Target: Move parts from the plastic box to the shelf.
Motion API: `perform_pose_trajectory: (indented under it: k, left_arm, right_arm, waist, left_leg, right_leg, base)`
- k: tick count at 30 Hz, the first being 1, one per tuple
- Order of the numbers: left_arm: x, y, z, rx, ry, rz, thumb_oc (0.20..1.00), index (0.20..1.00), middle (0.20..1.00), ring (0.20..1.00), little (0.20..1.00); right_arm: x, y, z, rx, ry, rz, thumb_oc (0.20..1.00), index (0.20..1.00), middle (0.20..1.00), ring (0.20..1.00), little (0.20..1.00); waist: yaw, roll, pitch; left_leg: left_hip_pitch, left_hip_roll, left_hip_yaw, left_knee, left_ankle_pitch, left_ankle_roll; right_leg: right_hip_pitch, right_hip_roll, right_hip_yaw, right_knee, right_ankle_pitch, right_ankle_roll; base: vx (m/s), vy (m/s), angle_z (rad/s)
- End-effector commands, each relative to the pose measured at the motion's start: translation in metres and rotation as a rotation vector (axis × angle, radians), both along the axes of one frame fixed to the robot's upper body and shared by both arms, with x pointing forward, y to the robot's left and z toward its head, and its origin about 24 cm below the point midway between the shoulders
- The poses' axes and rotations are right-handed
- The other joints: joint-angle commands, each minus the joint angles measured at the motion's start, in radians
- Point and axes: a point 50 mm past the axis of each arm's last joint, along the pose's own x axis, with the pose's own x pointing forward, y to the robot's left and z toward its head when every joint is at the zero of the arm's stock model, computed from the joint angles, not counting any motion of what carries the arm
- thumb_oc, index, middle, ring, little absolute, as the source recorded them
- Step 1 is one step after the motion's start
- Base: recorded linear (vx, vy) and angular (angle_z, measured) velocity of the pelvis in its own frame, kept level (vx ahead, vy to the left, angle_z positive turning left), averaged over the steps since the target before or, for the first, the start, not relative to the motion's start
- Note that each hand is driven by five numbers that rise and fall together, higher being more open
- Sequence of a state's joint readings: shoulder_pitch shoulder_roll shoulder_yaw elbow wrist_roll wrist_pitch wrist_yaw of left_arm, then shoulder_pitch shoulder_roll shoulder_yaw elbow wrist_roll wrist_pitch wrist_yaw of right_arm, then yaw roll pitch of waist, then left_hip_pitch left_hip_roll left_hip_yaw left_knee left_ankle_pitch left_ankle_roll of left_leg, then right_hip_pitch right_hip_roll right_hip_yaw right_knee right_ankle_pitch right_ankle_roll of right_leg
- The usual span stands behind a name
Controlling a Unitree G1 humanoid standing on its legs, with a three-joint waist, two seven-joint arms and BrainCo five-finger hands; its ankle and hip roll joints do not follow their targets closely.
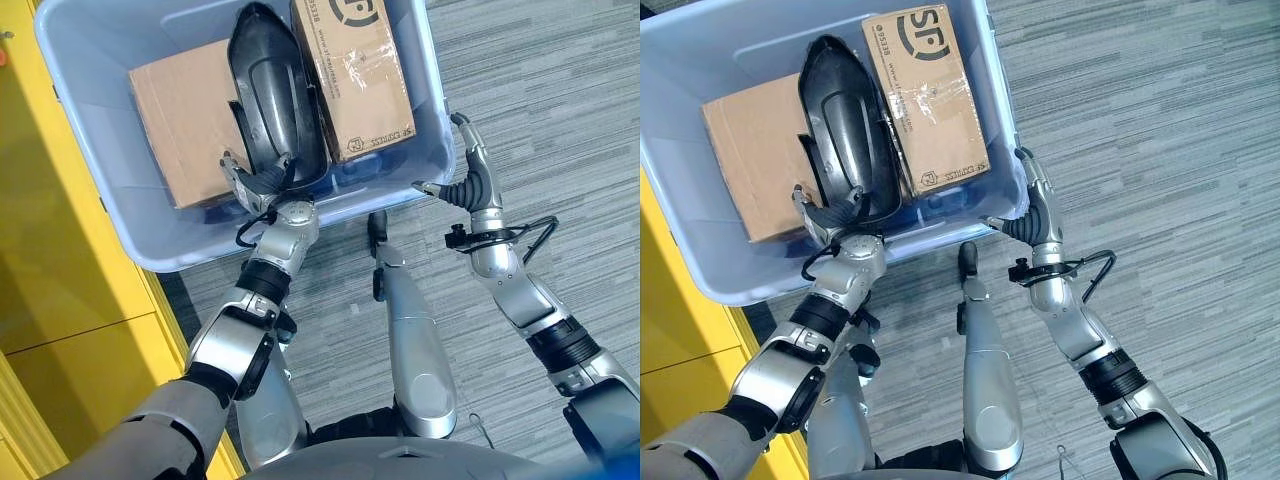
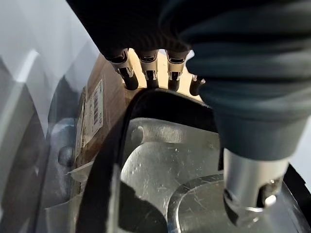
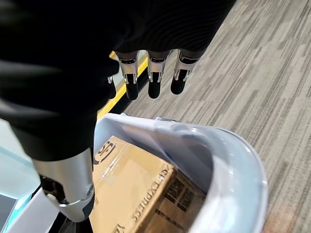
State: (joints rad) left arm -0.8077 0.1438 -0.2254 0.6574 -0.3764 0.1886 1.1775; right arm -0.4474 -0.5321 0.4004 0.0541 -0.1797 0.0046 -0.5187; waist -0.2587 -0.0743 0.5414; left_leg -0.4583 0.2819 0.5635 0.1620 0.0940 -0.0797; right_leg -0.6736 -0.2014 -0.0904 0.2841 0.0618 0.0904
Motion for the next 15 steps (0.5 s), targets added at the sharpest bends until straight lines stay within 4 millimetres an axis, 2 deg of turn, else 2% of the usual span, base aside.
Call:
perform_pose_trajectory:
  k: [1,7,13,14,15]
  left_arm:
    - [0.003,0.019,-0.013,-0.003,0.109,0.026,1.000,1.000,1.000,1.000,1.000]
    - [0.009,0.023,0.001,0.117,0.092,0.003,1.000,1.000,1.000,1.000,1.000]
    - [0.013,0.020,0.008,0.165,0.087,-0.046,1.000,1.000,1.000,1.000,1.000]
    - [0.014,0.019,0.008,0.160,0.089,-0.064,0.868,0.868,0.868,0.868,0.868]
    - [0.015,0.018,0.008,0.150,0.095,-0.079,0.200,0.200,0.200,0.200,0.200]
  right_arm:
    - [-0.003,-0.003,0.026,0.059,-0.102,-0.004,1.000,1.000,1.000,1.000,1.000]
    - [-0.001,-0.005,0.029,0.057,-0.116,-0.021,1.000,1.000,1.000,1.000,1.000]
    - [0.000,-0.008,0.034,0.058,-0.132,-0.028,1.000,1.000,1.000,1.000,1.000]
    - [0.000,-0.009,0.035,0.059,-0.133,-0.027,1.000,1.000,1.000,1.000,1.000]
    - [0.001,-0.009,0.036,0.060,-0.137,-0.029,1.000,1.000,1.000,1.000,1.000]
  waist:
    - [-0.001,-0.056,-0.021]
    - [-0.007,-0.061,-0.021]
    - [-0.012,-0.061,-0.021]
    - [-0.015,-0.062,-0.021]
    - [-0.018,-0.062,-0.021]
  left_leg:
    - [-0.126,0.065,-0.124,0.201,-0.162,-0.063]
    - [-0.192,0.064,-0.126,0.229,-0.166,-0.060]
    - [-0.217,0.067,-0.125,0.241,-0.165,-0.061]
    - [-0.220,0.068,-0.124,0.243,-0.166,-0.061]
    - [-0.223,0.068,-0.123,0.244,-0.166,-0.062]
  right_leg:
    - [-0.055,0.002,-0.070,0.109,-0.130,0.046]
    - [-0.107,0.016,-0.066,0.128,-0.133,0.038]
    - [-0.126,0.023,-0.062,0.131,-0.132,0.032]
    - [-0.130,0.025,-0.061,0.133,-0.132,0.032]
    - [-0.133,0.028,-0.059,0.131,-0.131,0.031]
  base:
    - [0.00,0.000,0.00]
    - [-0.01,-0.010,-0.01]
    - [0.00,-0.014,-0.06]
    - [0.00,-0.018,-0.08]
    - [0.00,-0.012,-0.05]
